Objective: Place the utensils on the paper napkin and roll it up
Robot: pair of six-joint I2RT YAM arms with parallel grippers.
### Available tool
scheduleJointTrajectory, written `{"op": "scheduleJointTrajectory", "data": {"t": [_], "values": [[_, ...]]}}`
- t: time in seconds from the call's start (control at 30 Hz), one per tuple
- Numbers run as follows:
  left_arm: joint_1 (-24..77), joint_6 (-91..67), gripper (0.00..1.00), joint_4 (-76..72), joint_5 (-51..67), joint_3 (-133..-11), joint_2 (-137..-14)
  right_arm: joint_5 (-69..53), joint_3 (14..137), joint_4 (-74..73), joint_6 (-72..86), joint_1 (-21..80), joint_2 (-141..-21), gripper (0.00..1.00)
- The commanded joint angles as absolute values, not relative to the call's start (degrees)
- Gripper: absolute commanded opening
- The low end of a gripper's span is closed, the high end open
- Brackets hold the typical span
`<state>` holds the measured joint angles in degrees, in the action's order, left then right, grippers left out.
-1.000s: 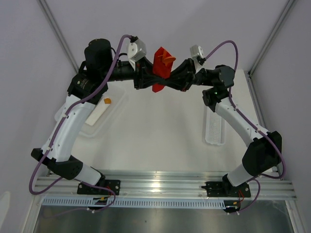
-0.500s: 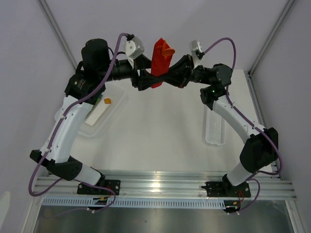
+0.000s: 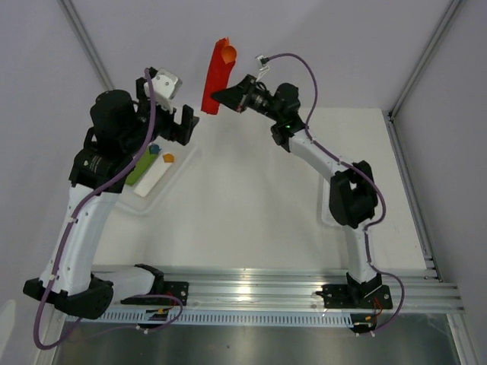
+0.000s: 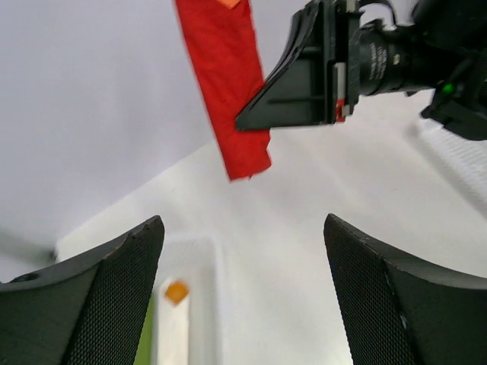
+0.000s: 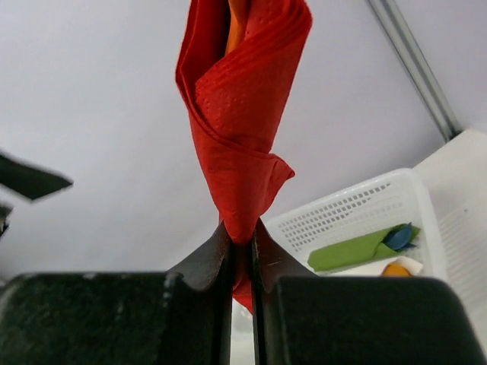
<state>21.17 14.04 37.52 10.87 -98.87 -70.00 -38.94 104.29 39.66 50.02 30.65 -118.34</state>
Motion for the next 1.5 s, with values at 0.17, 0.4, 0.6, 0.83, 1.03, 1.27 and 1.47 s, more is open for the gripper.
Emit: {"op": "scheduleJointTrajectory", "data": {"t": [0.17,0.4,0.6,0.83,1.03,1.27,1.47], "values": [[8.62,10.46,0.88,38.32,-5.44,-85.09,-61.18,-20.23,134.80,18.47,58.96,41.21,-138.58,0.00],[-2.26,9.76,0.90,34.81,-8.00,-68.04,-55.29,-3.18,142.72,16.96,64.86,49.21,-149.49,0.00],[-4.66,14.94,0.80,30.59,-1.41,-59.24,-53.26,-5.35,146.97,19.58,63.10,52.73,-154.17,0.00],[-4.66,23.62,0.72,28.39,-4.40,-57.13,-52.21,-5.71,140.01,16.71,55.11,51.24,-144.59,0.00],[-5.18,22.69,0.70,32.52,12.28,-65.46,-51.50,-22.26,128.29,27.11,42.73,48.88,-135.54,0.00],[-7.12,18.20,0.83,36.38,42.42,-75.76,-56.33,-38.03,96.89,48.52,34.48,42.28,-117.61,0.00],[-2.47,18.55,0.88,37.87,54.84,-83.29,-62.74,-47.28,93.08,46.50,23.82,42.01,-111.02,0.00]]}}
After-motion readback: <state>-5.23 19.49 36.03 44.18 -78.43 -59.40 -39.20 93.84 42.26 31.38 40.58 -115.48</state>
